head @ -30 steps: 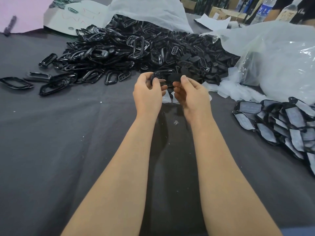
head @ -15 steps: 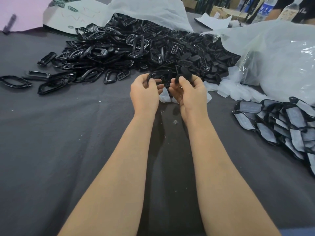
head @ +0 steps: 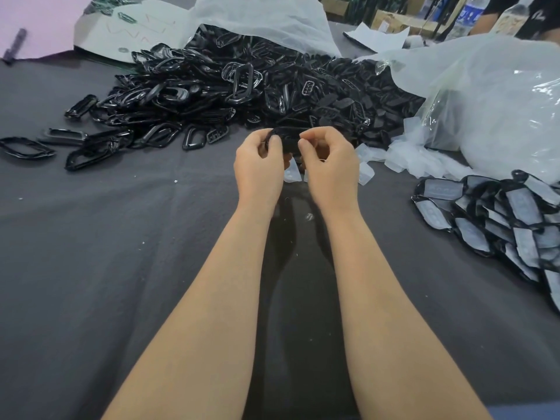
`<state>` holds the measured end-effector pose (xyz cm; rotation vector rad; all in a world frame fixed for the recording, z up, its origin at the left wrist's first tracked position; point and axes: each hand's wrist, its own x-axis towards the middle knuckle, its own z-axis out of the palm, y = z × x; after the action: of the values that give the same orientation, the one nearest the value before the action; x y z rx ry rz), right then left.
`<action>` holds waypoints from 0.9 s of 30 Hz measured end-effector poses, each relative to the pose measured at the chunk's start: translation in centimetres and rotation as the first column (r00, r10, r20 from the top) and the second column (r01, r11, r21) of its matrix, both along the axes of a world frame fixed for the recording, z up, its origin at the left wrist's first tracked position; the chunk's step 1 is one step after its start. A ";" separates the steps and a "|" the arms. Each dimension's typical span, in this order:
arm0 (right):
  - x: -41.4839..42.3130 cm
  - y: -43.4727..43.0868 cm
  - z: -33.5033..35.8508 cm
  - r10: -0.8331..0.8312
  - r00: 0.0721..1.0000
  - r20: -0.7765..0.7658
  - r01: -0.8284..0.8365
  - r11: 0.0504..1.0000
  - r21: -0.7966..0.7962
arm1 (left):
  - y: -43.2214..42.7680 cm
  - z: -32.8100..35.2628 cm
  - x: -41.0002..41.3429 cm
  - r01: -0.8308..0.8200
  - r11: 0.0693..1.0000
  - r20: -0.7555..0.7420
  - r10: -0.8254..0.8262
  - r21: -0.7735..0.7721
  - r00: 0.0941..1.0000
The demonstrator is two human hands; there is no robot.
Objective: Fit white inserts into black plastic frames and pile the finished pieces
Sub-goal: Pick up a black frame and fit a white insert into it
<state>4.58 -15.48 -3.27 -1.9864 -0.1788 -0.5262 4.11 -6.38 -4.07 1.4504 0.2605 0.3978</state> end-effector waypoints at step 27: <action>0.1 0.3 0.1 -0.087 0.976 -0.199 0.133 0.964 0.231 | -0.1 0.1 -0.3 -0.011 0.957 0.082 -0.013 0.290 0.997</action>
<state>4.68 -15.16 -3.14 -1.7990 0.1106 -0.4077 3.81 -6.46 -3.92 1.7172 0.1370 0.5106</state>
